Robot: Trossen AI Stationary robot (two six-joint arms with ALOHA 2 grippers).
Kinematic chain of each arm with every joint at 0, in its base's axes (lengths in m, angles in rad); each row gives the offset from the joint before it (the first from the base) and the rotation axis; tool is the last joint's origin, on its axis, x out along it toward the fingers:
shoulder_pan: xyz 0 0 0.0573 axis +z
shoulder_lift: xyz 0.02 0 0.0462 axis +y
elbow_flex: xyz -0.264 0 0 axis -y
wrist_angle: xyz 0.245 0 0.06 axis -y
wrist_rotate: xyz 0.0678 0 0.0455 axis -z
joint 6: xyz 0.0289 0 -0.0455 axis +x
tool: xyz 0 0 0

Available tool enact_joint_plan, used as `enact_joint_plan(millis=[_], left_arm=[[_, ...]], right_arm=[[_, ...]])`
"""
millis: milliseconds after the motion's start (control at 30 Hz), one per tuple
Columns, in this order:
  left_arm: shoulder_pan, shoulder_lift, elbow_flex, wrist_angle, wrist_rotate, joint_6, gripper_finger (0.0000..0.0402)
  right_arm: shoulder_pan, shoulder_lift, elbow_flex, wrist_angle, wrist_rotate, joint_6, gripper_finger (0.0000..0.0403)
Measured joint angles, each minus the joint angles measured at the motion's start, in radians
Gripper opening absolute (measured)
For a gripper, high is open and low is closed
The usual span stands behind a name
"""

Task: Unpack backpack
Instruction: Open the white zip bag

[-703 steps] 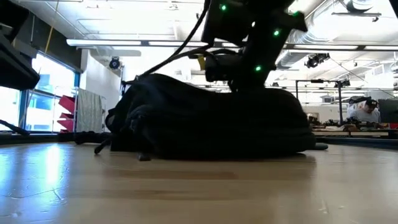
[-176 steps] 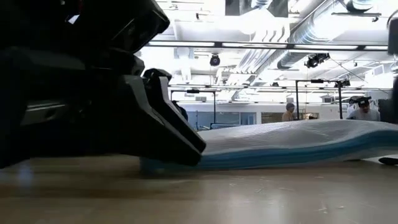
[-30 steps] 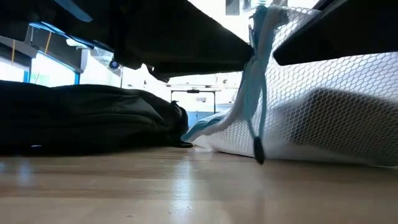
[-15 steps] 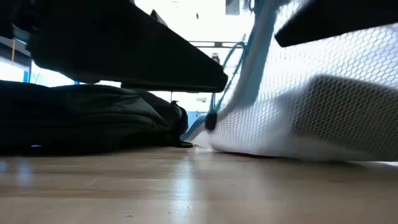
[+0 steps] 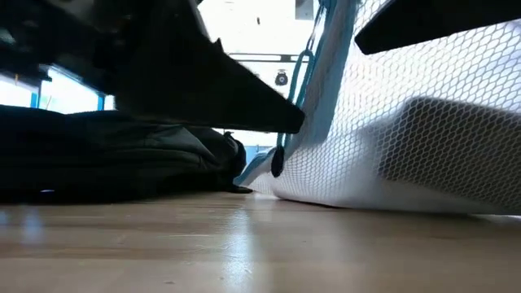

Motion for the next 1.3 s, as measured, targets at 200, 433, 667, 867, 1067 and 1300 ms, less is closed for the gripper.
enact_joint_plan(millis=[200,433,667,867,1067,1300], left_arm=[[-0.021,0.0,0.0,-0.059,0.001,-0.084,0.009],[0.015,0.028,0.0,-0.054,0.086,-0.14,0.009],[0.062,0.088,0.0,-0.005,0.098,-0.163,0.0111],[0.068,0.088,0.0,-0.006,0.102,-0.187,0.0131],[0.057,0.088,0.0,0.079,0.181,-0.082,0.0136],[0.039,0.088,0.0,0.133,0.132,-0.024,0.0136]], right_arm=[[0.0,0.0,0.0,-0.001,-0.002,0.003,0.0],[-0.001,0.0,0.0,0.0,-0.002,0.003,0.0],[-0.006,0.0,0.0,0.007,-0.006,0.003,0.0],[-0.006,0.0,0.0,0.009,-0.011,0.002,0.0],[-0.006,0.0,0.0,0.01,-0.028,0.002,0.0],[-0.006,0.0,0.0,0.013,-0.029,0.002,0.0]])
